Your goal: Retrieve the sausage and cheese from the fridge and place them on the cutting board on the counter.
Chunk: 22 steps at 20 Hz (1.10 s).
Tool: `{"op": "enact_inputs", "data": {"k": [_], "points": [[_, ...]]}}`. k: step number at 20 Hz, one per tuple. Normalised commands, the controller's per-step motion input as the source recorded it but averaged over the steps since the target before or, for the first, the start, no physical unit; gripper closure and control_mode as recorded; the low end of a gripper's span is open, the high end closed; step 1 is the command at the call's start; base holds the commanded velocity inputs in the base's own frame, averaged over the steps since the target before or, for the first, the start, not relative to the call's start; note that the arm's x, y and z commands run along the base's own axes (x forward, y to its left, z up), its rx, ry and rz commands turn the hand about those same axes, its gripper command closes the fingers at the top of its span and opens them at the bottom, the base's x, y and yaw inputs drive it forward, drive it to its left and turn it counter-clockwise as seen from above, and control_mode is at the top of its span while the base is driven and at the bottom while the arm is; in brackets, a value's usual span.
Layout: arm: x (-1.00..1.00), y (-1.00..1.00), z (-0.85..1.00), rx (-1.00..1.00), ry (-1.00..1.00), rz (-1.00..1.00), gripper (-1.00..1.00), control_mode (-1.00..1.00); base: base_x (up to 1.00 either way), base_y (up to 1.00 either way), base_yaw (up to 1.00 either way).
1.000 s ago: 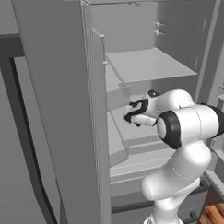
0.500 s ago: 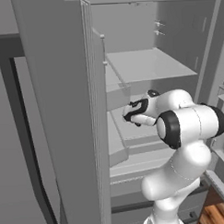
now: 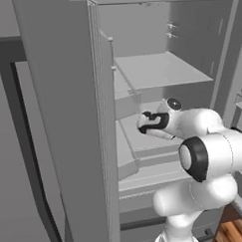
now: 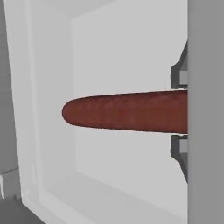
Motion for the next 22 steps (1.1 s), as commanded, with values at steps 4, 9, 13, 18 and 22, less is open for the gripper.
{"op": "enact_inputs", "data": {"k": [4, 9, 13, 18, 22], "points": [[-0.89, -0.19, 0.91, -0.13, -0.07, 0.00, 1.00, -1.00, 0.00, 0.00, 0.00], [-0.84, -0.22, 0.98, -0.21, -0.01, 0.00, 1.00, -1.00, 0.00, 0.00, 0.00], [-0.84, -0.18, 0.97, -0.22, 0.03, 0.00, 1.00, -1.00, 0.00, 0.00, 0.00], [-0.85, -0.12, 0.79, -0.13, 0.07, 0.00, 1.00, -1.00, 0.00, 0.00, 0.00], [-0.77, -0.07, 0.71, -0.05, 0.13, 0.02, 1.00, -1.00, 0.00, 0.00, 0.00]]}}
